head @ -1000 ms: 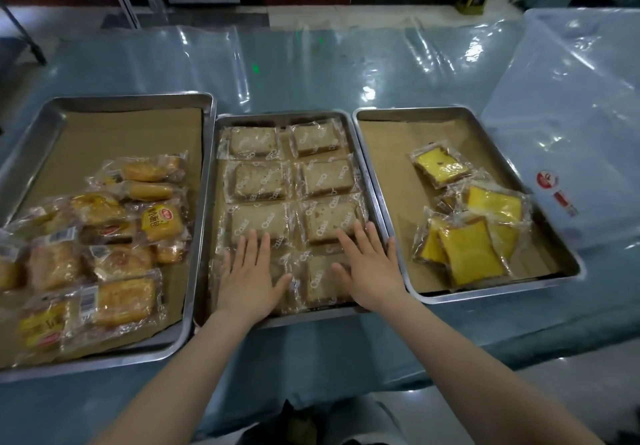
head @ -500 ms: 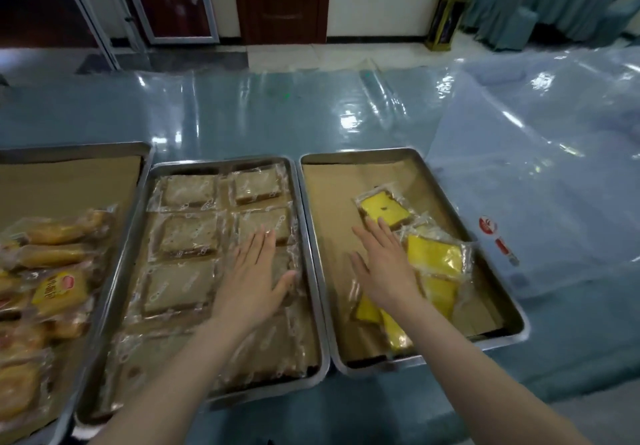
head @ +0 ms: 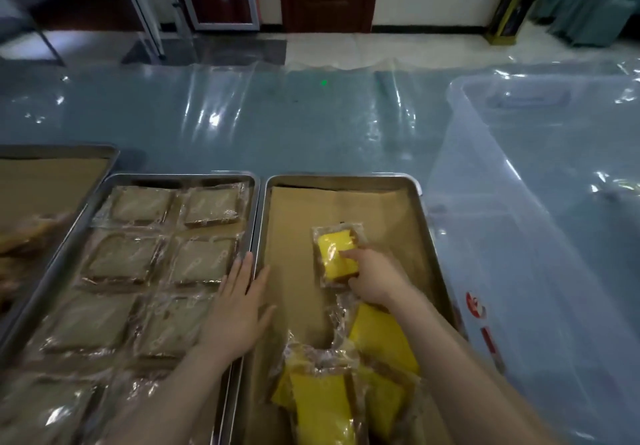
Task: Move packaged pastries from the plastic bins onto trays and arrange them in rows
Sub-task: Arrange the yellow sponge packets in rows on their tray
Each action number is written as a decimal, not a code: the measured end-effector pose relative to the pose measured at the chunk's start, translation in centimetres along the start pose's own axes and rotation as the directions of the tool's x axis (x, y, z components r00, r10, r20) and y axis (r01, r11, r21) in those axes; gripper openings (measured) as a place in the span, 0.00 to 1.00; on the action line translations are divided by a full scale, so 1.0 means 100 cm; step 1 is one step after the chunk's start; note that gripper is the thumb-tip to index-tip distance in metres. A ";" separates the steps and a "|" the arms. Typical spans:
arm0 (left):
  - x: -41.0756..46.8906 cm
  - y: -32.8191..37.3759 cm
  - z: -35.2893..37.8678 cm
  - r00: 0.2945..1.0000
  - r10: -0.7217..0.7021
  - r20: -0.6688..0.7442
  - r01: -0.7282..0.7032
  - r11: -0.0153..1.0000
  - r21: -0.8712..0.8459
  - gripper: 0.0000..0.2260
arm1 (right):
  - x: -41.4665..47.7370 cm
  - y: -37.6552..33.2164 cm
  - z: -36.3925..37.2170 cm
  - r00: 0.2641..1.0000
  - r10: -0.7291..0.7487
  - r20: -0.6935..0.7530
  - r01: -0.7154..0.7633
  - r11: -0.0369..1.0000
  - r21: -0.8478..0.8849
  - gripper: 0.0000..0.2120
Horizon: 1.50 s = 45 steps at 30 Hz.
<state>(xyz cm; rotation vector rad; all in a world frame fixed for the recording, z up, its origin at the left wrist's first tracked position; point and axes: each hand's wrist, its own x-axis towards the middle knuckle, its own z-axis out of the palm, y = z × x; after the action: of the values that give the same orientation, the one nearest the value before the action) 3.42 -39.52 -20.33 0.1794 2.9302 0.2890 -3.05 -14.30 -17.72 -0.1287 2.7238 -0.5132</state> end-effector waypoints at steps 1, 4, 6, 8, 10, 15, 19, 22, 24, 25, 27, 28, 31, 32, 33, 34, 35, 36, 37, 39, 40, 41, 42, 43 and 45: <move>0.000 -0.001 0.001 1.000 -0.006 -0.006 0.006 1.000 0.000 0.33 | 0.009 -0.003 0.002 1.000 -0.016 0.006 0.016 1.000 -0.010 0.29; 0.000 -0.002 0.004 1.000 -0.011 -0.020 0.012 0.999 0.033 0.34 | 0.027 -0.013 0.010 0.999 0.015 -0.039 -0.014 1.000 0.022 0.28; 0.001 -0.002 0.006 0.999 -0.011 -0.033 0.013 0.998 0.064 0.34 | 0.035 -0.015 0.015 0.980 0.094 -0.173 -0.097 0.995 -0.008 0.27; 0.001 -0.002 0.007 0.999 -0.004 -0.036 0.007 0.996 0.085 0.34 | 0.043 -0.017 0.018 0.953 0.120 -0.277 -0.125 0.992 0.000 0.27; 0.000 -0.003 0.006 0.999 0.013 -0.035 -0.009 0.995 0.098 0.35 | 0.051 -0.020 0.020 0.953 0.051 -0.297 -0.034 0.998 0.061 0.23; 0.000 -0.003 0.006 0.998 0.042 -0.036 -0.039 0.995 0.088 0.35 | 0.064 -0.027 0.025 0.974 -0.071 -0.213 0.087 0.994 0.066 0.16; 0.001 -0.004 0.006 0.998 0.052 -0.024 -0.050 0.994 0.093 0.35 | 0.064 -0.054 0.026 0.965 -0.260 -0.044 0.258 0.965 -0.035 0.25; 0.003 -0.006 0.008 0.998 0.054 -0.025 -0.052 0.995 0.084 0.35 | 0.063 -0.065 0.032 0.943 -0.332 0.030 0.332 0.927 -0.174 0.31; 0.002 -0.006 0.009 0.999 0.049 -0.022 -0.047 0.995 0.086 0.35 | 0.069 -0.065 0.031 0.957 -0.289 0.013 0.285 0.931 -0.227 0.31; 0.002 -0.006 0.009 0.999 0.049 -0.017 -0.047 0.995 0.087 0.35 | 0.072 -0.066 0.029 0.964 -0.266 0.014 0.261 0.933 -0.247 0.31; 0.004 -0.007 0.009 0.999 0.050 -0.012 -0.049 0.995 0.085 0.35 | 0.079 -0.070 0.025 0.972 -0.232 0.026 0.231 0.939 -0.256 0.31; 0.004 -0.006 0.008 0.999 0.049 -0.011 -0.048 0.995 0.082 0.35 | 0.082 -0.073 0.023 0.975 -0.223 0.024 0.222 0.943 -0.248 0.31; 0.001 -0.004 0.004 0.999 0.047 0.005 -0.047 0.997 0.068 0.32 | 0.072 -0.075 0.013 0.975 -0.213 -0.060 0.203 0.969 -0.139 0.28; 0.000 -0.005 0.001 0.999 0.043 0.014 -0.044 0.997 0.058 0.31 | 0.062 -0.072 0.008 0.972 -0.206 -0.111 0.198 0.977 -0.078 0.27; 0.001 -0.004 -0.003 0.999 0.042 0.031 -0.043 0.998 0.042 0.29 | 0.049 -0.066 0.003 0.966 -0.196 -0.167 0.196 0.980 -0.021 0.25; 0.003 -0.002 -0.009 0.998 0.036 0.052 -0.037 0.999 0.012 0.28 | 0.034 -0.058 0.000 0.959 -0.182 -0.215 0.191 0.981 0.020 0.23; 0.005 0.000 -0.018 0.997 0.024 0.072 -0.022 0.999 -0.024 0.26 | 0.016 -0.047 -0.003 0.954 -0.163 -0.251 0.181 0.982 0.052 0.20; 0.007 0.004 -0.027 0.997 0.009 0.078 -0.005 0.998 -0.057 0.25 | -0.002 -0.036 -0.004 0.951 -0.128 -0.280 0.159 0.983 0.091 0.18; 0.008 0.010 -0.034 0.997 0.003 0.071 0.003 0.996 -0.084 0.25 | -0.022 -0.023 -0.004 0.949 -0.068 -0.307 0.114 0.984 0.138 0.15; 0.004 0.024 -0.044 0.997 0.031 0.068 -0.020 0.989 -0.147 0.23 | -0.063 -0.001 0.002 0.934 0.073 -0.349 0.003 0.977 0.211 0.12; 0.000 0.031 -0.046 0.994 0.059 0.088 -0.043 0.983 -0.180 0.23 | -0.082 0.007 0.007 0.926 0.098 -0.365 -0.021 0.978 0.209 0.13; -0.006 0.038 -0.046 0.988 0.092 0.123 -0.064 0.975 -0.211 0.22 | -0.098 0.014 0.013 0.928 0.083 -0.363 -0.017 0.983 0.183 0.16; -0.011 0.044 -0.044 0.978 0.122 0.167 -0.078 0.966 -0.248 0.21 | -0.112 0.019 0.019 0.940 0.054 -0.336 -0.002 0.988 0.154 0.20; -0.017 0.049 -0.041 0.965 0.147 0.218 -0.079 0.953 -0.293 0.21 | -0.123 0.022 0.025 0.956 0.033 -0.293 0.007 0.991 0.134 0.25; -0.028 0.055 -0.033 0.939 0.183 0.292 -0.062 0.923 -0.380 0.21 | -0.136 0.025 0.036 0.975 0.042 -0.218 -0.013 0.991 0.130 0.34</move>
<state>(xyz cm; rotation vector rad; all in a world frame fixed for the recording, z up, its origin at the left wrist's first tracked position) 5.99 -35.17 -15.52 0.3231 2.4888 0.7428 10.91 -11.06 -17.24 -0.0002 2.8913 -0.7312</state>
